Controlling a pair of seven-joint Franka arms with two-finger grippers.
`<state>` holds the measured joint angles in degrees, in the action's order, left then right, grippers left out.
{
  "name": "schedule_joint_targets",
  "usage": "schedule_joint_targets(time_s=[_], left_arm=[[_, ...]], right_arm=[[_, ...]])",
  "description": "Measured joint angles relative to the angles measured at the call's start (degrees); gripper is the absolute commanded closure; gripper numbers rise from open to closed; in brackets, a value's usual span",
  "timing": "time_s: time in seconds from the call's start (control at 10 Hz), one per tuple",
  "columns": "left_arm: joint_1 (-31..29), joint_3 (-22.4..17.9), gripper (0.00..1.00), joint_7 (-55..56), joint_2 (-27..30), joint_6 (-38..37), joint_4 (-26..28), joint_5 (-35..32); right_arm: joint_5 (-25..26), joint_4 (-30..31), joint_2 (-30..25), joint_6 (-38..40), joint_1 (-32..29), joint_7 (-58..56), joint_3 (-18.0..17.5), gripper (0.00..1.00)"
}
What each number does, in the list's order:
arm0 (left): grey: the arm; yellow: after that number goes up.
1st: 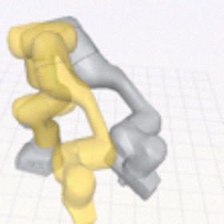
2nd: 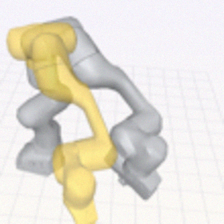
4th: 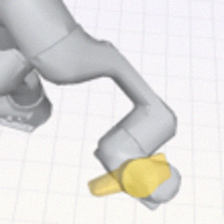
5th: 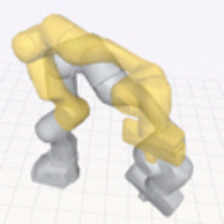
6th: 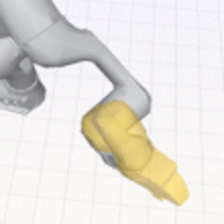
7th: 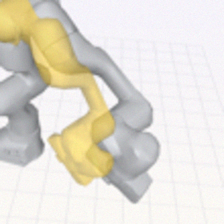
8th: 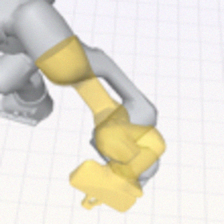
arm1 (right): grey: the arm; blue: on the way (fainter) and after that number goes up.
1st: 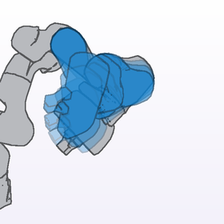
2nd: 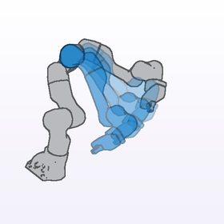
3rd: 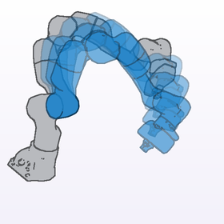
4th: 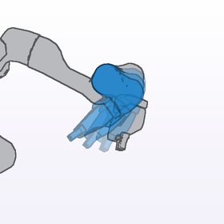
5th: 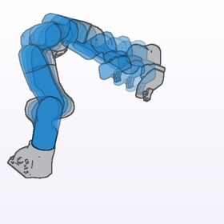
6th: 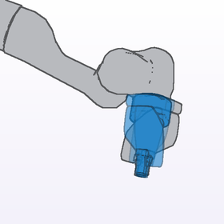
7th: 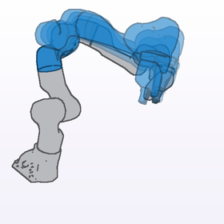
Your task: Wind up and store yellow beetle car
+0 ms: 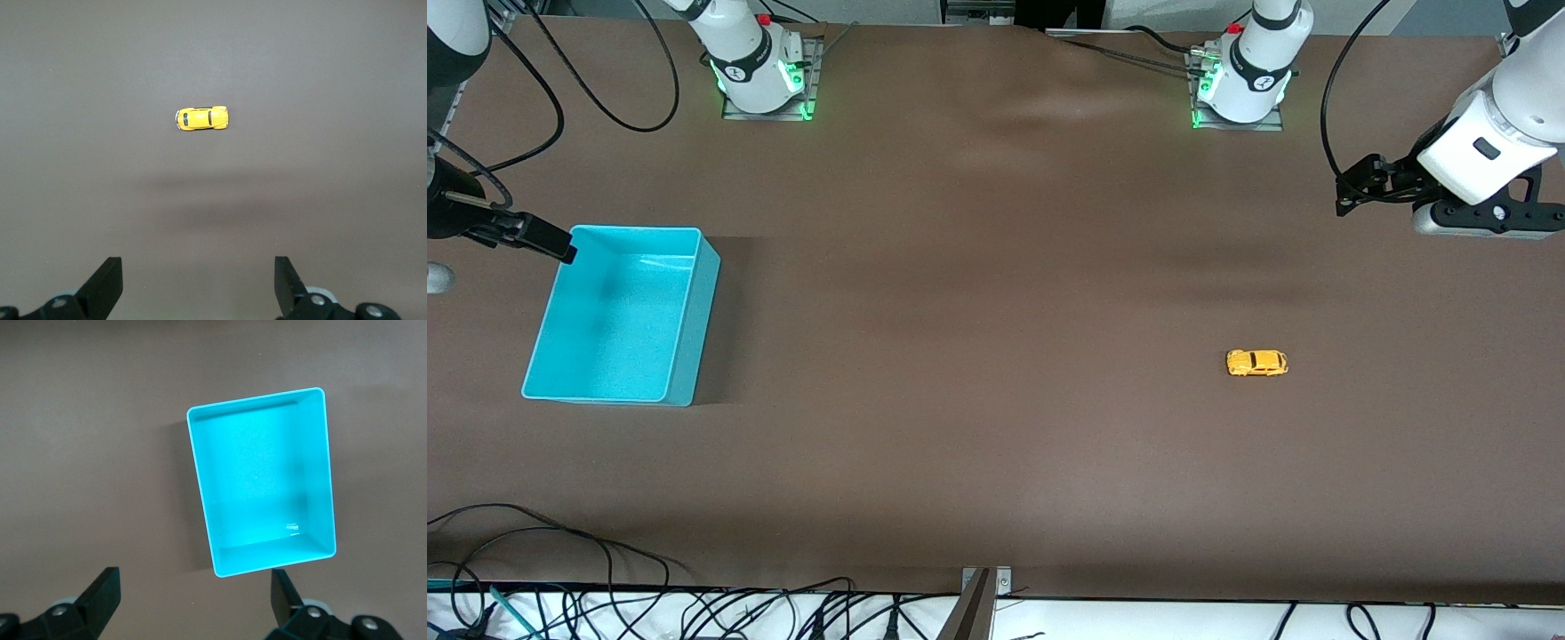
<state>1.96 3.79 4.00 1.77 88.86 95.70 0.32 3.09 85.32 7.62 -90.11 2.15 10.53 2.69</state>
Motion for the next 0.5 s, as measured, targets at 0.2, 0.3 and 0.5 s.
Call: schedule_joint_targets(time_s=[0.2, 0.3, 0.5], left_arm=[[0.0, 0.0, 0.0, 0.0, 0.0, 0.0, 0.0, 0.0], [0.0, 0.0, 0.0, 0.0, 0.0, 0.0, 0.0, 0.0], [0.0, 0.0, 0.0, 0.0, 0.0, 0.0, 0.0, 0.0]], right_arm=[[0.0, 0.0, 0.0, 0.0, 0.0, -1.1, 0.0, 0.0], [0.0, 0.0, 0.0, 0.0, 0.0, -1.9, 0.0, 0.0], [0.0, 0.0, 0.0, 0.0, 0.0, -2.4, 0.0, 0.0]])
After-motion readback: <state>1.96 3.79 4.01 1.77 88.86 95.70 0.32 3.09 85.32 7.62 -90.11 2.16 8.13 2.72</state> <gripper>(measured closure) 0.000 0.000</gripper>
